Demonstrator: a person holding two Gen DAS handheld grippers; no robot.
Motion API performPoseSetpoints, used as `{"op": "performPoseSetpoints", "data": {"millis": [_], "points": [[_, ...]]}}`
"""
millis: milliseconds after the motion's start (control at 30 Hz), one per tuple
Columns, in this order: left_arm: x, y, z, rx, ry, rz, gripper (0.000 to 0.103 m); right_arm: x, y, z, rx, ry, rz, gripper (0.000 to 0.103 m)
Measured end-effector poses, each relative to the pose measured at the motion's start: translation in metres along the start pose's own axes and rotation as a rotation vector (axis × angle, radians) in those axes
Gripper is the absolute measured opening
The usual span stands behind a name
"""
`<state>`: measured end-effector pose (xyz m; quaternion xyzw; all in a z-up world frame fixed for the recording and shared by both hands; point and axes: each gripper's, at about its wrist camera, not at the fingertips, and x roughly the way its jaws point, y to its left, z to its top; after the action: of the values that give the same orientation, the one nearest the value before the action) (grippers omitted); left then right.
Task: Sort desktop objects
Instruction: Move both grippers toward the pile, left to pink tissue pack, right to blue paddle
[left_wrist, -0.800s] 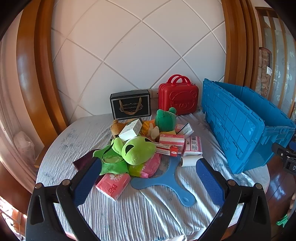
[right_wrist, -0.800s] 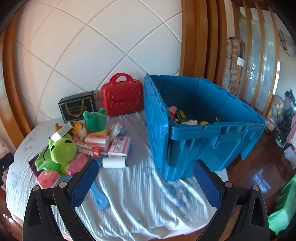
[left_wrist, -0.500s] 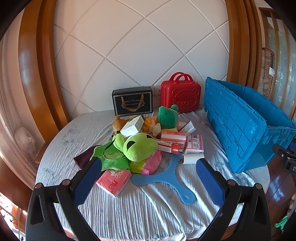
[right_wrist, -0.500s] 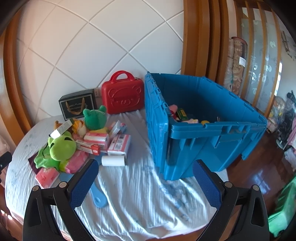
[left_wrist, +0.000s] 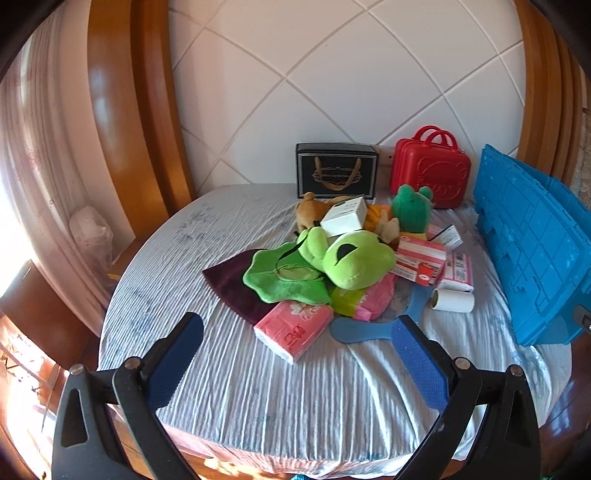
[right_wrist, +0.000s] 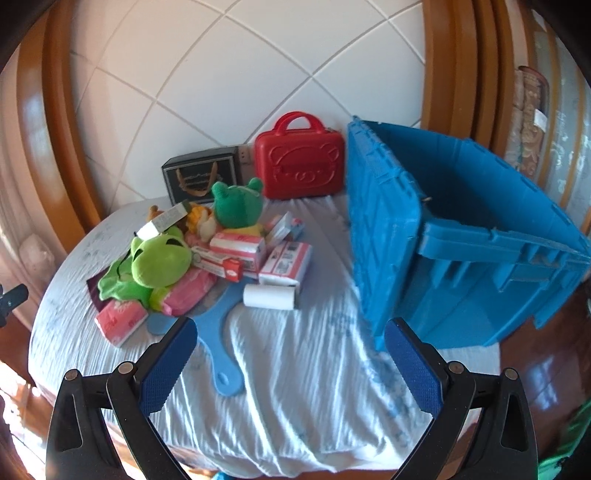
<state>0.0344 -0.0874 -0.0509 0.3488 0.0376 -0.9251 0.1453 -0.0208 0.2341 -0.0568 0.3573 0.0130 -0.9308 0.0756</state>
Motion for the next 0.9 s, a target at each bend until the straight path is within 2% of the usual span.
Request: {"op": "performPoseSetpoints", "data": {"millis": [67, 167, 267, 500, 533, 600, 667, 767, 900], "points": [[0.015, 0.015, -0.005, -0.013, 0.035, 0.032, 0.103, 0.016, 0.011, -0.001, -0.019, 0.024, 0.016, 0.103], [0.043, 0.033, -0.013, -0.033, 0.099, 0.039, 0.103, 0.042, 0.03, -0.001, -0.032, 0.073, 0.044, 0.103], [0.075, 0.044, -0.016, -0.02, 0.141, 0.005, 0.103, 0.068, 0.053, -0.001, -0.072, 0.119, 0.038, 0.103], [0.156, 0.038, -0.012, 0.129, 0.257, -0.107, 0.103, 0.121, 0.093, 0.002, -0.043, 0.2, 0.04, 0.103], [0.169, 0.036, -0.013, 0.146, 0.282, -0.125, 0.103, 0.129, 0.098, 0.002, -0.045, 0.213, 0.022, 0.102], [0.193, 0.032, -0.016, 0.184, 0.327, -0.165, 0.103, 0.146, 0.108, -0.001, -0.036, 0.247, 0.002, 0.093], [0.216, 0.027, -0.02, 0.221, 0.354, -0.192, 0.103, 0.164, 0.118, -0.007, -0.03, 0.289, -0.002, 0.079], [0.246, 0.018, -0.027, 0.252, 0.397, -0.208, 0.103, 0.193, 0.13, -0.023, -0.036, 0.358, -0.023, 0.076], [0.278, 0.005, -0.037, 0.287, 0.45, -0.208, 0.103, 0.226, 0.131, -0.045, -0.01, 0.439, -0.007, 0.076]]}}
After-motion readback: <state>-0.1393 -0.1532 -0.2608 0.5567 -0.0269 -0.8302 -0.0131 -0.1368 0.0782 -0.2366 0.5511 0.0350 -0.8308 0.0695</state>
